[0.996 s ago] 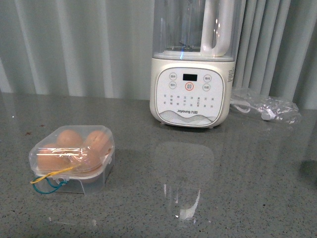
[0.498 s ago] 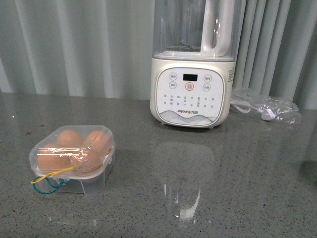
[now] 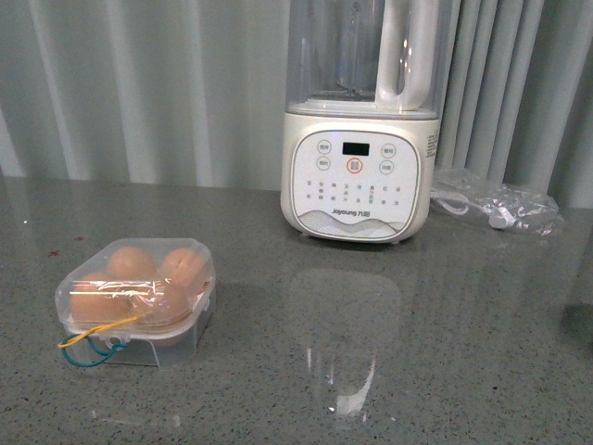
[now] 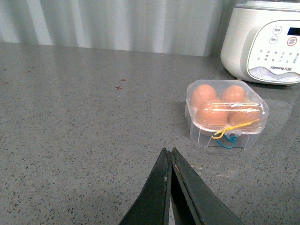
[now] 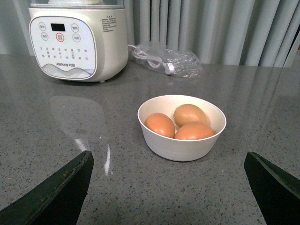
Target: Put egg into box
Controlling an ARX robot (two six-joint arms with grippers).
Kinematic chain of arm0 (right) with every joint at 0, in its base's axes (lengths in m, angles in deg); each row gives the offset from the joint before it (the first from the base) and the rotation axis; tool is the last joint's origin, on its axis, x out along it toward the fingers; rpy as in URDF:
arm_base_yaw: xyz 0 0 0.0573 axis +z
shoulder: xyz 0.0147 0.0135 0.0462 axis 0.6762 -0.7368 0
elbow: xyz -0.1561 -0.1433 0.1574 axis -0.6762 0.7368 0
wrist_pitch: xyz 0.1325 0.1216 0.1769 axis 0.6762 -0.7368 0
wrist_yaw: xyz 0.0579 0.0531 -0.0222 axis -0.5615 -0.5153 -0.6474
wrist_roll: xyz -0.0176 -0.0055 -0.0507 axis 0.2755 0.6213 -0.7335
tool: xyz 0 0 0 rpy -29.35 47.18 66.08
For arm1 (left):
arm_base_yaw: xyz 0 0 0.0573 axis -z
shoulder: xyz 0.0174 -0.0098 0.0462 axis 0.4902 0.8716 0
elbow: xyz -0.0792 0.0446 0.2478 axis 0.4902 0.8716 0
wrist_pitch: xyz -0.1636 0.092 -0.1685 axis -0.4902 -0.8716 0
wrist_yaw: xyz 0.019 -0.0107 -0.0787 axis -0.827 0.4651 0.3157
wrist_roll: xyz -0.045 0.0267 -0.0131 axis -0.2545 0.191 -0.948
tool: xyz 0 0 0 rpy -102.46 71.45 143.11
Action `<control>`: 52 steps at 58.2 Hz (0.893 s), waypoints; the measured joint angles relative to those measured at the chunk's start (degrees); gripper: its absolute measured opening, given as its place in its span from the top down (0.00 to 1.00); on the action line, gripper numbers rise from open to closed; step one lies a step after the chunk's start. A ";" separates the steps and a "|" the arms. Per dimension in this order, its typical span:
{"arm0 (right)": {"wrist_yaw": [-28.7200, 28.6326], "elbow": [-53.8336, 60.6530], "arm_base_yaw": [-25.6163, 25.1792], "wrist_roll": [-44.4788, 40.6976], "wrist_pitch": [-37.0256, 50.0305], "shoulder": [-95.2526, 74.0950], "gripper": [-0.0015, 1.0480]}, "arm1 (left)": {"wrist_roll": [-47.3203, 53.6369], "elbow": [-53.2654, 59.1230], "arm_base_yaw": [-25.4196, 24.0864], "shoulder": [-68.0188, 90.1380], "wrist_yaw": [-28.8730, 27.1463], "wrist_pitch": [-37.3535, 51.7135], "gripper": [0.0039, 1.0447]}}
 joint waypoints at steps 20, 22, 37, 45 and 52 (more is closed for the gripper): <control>-0.02 0.00 0.00 0.00 0.00 0.02 0.07 | 0.00 0.00 0.02 -11.76 0.00 -11.93 0.97; 0.00 0.00 0.00 0.00 0.00 0.02 0.07 | 0.00 0.00 0.02 -11.74 -0.02 -12.07 0.97; 0.00 0.00 0.00 0.00 0.00 0.02 0.07 | -0.02 0.00 0.02 -11.76 0.00 -12.24 0.73; 0.00 0.00 0.00 0.00 0.00 0.02 0.07 | -0.02 0.00 0.02 -11.76 0.00 -12.24 0.46; 0.00 0.00 0.00 0.00 0.00 0.02 0.07 | -0.02 0.00 0.02 -11.76 0.00 -12.24 0.22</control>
